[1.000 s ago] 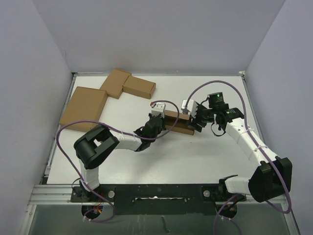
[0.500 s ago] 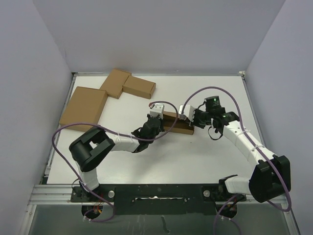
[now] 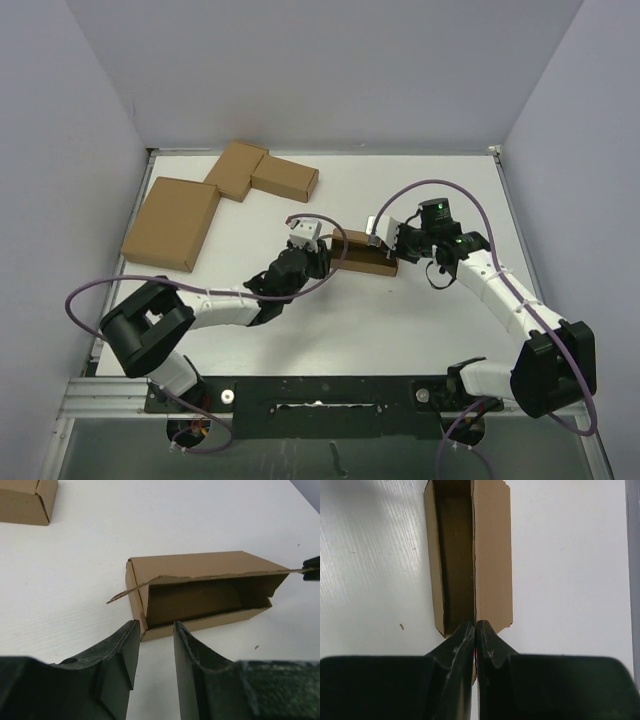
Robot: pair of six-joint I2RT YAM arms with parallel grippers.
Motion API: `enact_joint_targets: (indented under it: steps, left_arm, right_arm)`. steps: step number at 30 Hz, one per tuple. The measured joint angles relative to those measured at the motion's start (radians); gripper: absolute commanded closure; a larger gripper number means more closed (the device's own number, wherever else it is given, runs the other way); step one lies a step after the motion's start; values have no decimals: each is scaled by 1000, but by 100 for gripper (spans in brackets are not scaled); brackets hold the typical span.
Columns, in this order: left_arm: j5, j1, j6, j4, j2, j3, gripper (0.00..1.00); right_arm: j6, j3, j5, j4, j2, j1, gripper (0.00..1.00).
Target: Fold the paper box
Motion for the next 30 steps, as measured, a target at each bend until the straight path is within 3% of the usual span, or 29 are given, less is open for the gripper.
enact_joint_targets:
  steps: [6,15,18,30]
  left_arm:
    - [82,12,-21,-14,-115,-101,63]
    - [307,186,-127,-70,-247,-125,89]
    - [360,198,-153,-68,-232,-138,97]
    - [485,238,-192,41,-2,-108,100]
  right_arm:
    - [0,0,-2,0,0,0,97]
    - [10,0,-13,0,0,-3,97]
    - [14,0,-18,0,0,-4,97]
    - [34,0,-40,-1,1,-10,98]
